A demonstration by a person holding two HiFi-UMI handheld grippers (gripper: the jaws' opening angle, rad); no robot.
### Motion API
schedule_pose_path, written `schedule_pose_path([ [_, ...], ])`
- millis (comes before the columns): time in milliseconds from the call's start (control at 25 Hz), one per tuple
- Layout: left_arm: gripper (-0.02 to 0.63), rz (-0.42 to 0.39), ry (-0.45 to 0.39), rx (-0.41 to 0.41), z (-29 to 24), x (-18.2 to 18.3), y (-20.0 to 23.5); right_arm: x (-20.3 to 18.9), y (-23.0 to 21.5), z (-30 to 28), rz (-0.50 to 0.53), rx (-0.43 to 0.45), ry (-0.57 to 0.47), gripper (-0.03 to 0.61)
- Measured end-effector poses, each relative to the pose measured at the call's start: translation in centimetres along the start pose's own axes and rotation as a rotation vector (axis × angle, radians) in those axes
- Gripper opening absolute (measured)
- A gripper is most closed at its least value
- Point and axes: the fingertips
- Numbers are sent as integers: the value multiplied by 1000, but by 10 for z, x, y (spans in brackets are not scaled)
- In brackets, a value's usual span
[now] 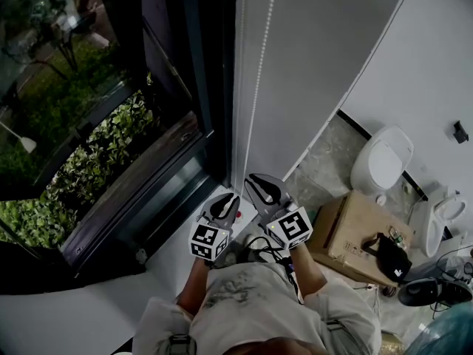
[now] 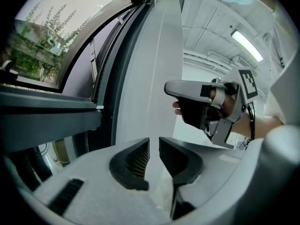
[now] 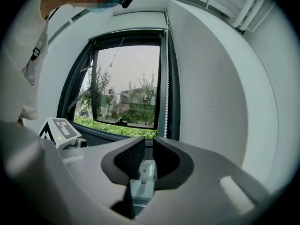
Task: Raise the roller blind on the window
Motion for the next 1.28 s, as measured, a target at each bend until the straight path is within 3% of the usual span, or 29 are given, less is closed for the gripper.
schedule_pose_path([
  [200,67,14,-38,9,7,13,4,2,-1,3,5,-8,0,75],
  [360,31,15,-97,28,16,31,9,8,4,8,14,-3,-11,74],
  [560,6,3,-174,27,31,61,8,21,12,13,53,6,-57,9],
  [760,6,-14,-237,17,46,86,6,16,20,19,8,16,-26,8],
  [1280,6,-7,-238,17,52,83,8,-2,27,24,-85,2,-18,6],
])
Point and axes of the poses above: the fingertips, and each gripper's own axes: z backward along the fingers, y to its left, x out of its top, and after that the axes turned 14 degrees about x, right-handed
